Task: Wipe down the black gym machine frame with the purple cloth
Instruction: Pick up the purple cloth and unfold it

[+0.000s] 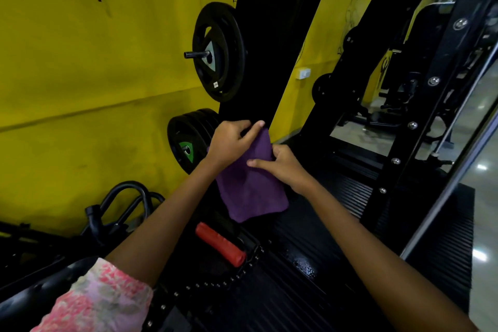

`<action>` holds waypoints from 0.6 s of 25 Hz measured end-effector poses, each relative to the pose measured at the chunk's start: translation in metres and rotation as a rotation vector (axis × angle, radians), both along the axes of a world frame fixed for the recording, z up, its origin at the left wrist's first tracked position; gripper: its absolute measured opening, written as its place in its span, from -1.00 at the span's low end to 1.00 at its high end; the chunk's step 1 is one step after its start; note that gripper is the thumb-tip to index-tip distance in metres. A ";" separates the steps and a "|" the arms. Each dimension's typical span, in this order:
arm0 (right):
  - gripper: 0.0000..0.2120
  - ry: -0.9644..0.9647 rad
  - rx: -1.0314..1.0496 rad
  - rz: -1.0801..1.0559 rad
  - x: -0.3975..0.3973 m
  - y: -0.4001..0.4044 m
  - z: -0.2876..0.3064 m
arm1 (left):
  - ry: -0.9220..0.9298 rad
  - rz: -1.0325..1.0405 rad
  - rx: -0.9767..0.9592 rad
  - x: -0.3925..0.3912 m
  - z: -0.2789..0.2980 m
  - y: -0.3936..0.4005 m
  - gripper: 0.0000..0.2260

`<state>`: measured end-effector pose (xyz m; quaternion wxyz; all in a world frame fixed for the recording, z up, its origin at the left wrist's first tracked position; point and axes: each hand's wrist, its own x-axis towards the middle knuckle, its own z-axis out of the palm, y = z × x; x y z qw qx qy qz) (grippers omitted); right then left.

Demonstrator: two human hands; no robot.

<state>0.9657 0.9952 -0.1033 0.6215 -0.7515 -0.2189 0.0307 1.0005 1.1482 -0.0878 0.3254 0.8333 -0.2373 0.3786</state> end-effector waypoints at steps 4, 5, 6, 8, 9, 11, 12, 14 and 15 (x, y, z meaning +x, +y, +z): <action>-0.91 0.081 0.205 -0.104 0.010 0.006 0.008 | 0.239 0.123 -0.286 0.007 -0.012 0.018 -0.52; -0.90 0.126 0.294 -0.127 0.013 0.007 0.011 | 0.399 0.139 -0.401 0.007 -0.015 0.021 -0.57; -0.88 0.171 0.383 -0.153 0.017 0.007 0.015 | 0.621 0.096 -0.560 0.005 -0.018 0.023 -0.61; -0.86 0.235 0.514 -0.173 0.025 0.010 0.023 | 1.042 -0.171 -0.869 -0.003 -0.023 0.022 -0.52; -0.83 0.266 0.557 -0.177 0.029 0.012 0.026 | 1.105 -0.290 -0.989 -0.006 -0.026 0.019 -0.48; -0.73 0.325 0.592 -0.212 0.041 0.016 0.033 | 1.026 -0.442 -1.188 -0.006 -0.022 0.010 -0.47; -0.70 0.355 0.602 -0.232 0.049 0.016 0.037 | 0.966 -0.461 -1.259 -0.003 -0.015 0.005 -0.50; -0.68 0.419 0.609 -0.215 0.060 0.011 0.043 | 0.851 -0.371 -1.256 0.005 0.000 -0.003 -0.65; -0.68 0.448 0.629 -0.167 0.065 0.007 0.045 | 0.790 -0.289 -1.226 0.011 0.006 -0.006 -0.74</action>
